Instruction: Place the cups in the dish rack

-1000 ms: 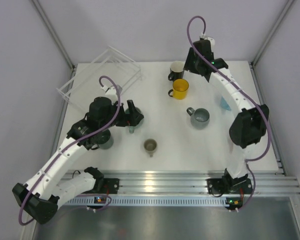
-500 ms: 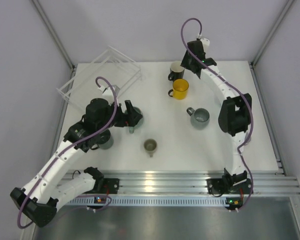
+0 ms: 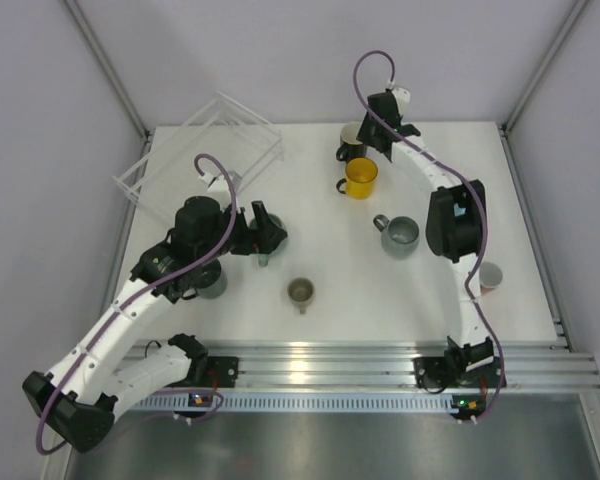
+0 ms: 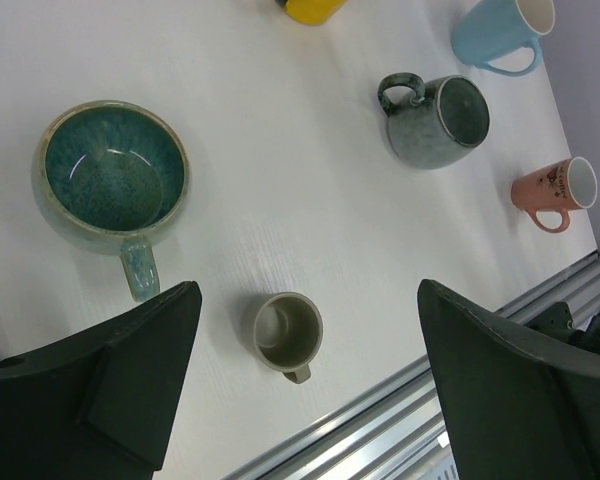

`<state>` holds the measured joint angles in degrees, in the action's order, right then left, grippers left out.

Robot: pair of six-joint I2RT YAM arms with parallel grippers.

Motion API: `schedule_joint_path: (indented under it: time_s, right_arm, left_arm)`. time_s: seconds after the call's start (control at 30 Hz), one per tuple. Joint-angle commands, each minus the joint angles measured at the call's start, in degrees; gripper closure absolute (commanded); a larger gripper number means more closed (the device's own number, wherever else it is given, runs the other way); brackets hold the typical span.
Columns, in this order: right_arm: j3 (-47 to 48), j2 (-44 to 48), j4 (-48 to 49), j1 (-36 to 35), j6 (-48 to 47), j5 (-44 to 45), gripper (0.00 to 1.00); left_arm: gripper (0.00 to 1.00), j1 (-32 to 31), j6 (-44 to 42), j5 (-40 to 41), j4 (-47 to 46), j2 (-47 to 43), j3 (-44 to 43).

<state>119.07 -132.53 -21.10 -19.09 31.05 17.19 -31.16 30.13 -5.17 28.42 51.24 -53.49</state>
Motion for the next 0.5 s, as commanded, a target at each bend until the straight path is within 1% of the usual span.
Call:
schedule_joint_path:
  time_s: [0.0,0.2,0.3,0.37,0.47]
  right_arm:
    - [3.98,-1.5,2.82,0.72,-0.2,0.12,0.55]
    - [3.37,-3.35,2.91,0.81,0.24,-1.02,0.55]
    - [3.72,-4.05,3.35,0.81,0.07,-1.11,0.57]
    - [4.07,-4.4,3.61,0.9,0.07,-1.37,0.59]
    - [4.16,-4.76,4.31,1.34,0.15,-2.07,0.65]
  left_arm:
    - [0.05,0.04,0.37,-0.63,-2.76,-0.44,0.58]
    - [0.05,0.04,0.28,-1.16,-2.85,-0.27,0.76]
    - [0.05,-0.04,0.02,-1.07,-2.94,-0.44,0.76]
    - [0.06,-0.04,-0.07,-1.16,-2.94,-0.36,0.85]
    - [0.07,-0.04,-0.25,-1.33,-3.11,-0.09,1.11]
